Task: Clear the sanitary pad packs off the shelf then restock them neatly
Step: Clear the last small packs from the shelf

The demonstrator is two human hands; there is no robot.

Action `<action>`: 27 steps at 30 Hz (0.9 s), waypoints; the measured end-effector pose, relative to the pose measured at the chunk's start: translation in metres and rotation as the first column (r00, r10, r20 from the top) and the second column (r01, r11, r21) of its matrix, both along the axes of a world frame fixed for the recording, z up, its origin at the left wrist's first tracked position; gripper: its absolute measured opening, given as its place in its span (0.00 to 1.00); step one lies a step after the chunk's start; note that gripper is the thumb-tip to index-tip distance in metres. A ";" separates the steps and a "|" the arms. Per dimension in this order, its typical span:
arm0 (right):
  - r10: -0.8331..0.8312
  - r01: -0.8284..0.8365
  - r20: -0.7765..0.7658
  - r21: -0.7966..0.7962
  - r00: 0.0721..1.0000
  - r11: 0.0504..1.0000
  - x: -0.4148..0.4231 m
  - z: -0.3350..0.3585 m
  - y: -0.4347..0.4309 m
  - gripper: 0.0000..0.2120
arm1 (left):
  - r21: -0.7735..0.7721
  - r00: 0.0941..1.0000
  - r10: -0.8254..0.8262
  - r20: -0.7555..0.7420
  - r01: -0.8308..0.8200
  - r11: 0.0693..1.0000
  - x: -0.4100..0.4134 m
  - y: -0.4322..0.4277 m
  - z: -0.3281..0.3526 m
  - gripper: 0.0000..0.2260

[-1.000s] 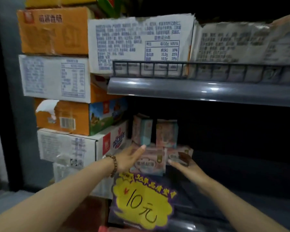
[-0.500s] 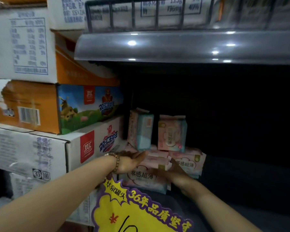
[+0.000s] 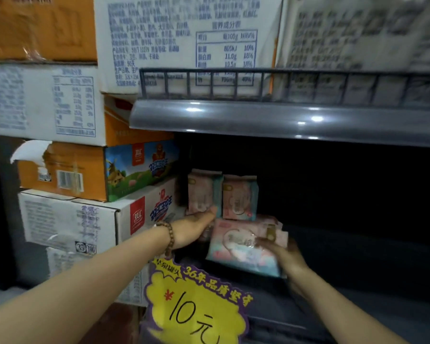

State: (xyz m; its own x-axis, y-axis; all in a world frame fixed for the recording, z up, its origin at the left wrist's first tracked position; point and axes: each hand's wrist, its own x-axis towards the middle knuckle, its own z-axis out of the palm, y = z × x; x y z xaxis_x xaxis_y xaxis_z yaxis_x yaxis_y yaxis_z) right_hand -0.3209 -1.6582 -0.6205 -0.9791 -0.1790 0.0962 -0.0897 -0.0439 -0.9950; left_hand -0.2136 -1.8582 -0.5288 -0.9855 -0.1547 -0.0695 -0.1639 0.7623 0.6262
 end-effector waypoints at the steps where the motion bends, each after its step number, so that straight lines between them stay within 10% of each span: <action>1: -0.031 0.032 0.010 -0.031 0.999 0.999 0.006 0.007 0.015 0.19 | 0.012 0.999 -0.020 -0.025 0.021 1.000 0.006 0.009 0.001 0.29; 10: 0.153 -0.147 0.057 -0.097 0.987 0.984 0.117 0.084 0.097 0.26 | 0.442 0.989 0.017 -0.148 0.051 0.896 0.064 0.084 0.007 0.52; 14: 0.264 -0.254 0.096 -0.103 0.960 0.962 0.169 0.084 0.102 0.27 | 0.656 0.993 -0.068 -0.097 0.115 0.746 0.104 0.088 -0.005 0.41; 27: 0.398 -0.392 0.417 -0.103 0.817 0.914 0.294 -0.028 0.056 0.16 | 0.672 0.993 -0.069 0.096 -0.013 0.741 0.253 0.044 -0.120 0.23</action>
State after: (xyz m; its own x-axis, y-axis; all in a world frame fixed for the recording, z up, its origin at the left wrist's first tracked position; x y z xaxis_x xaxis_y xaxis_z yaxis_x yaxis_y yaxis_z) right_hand -0.0271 -1.6024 -0.6481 -0.7705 -0.5608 -0.3030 0.3637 0.0035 -0.9315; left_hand 0.0396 -1.8144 -0.6489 -0.9683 0.0001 -0.2499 -0.2467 0.1575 0.9562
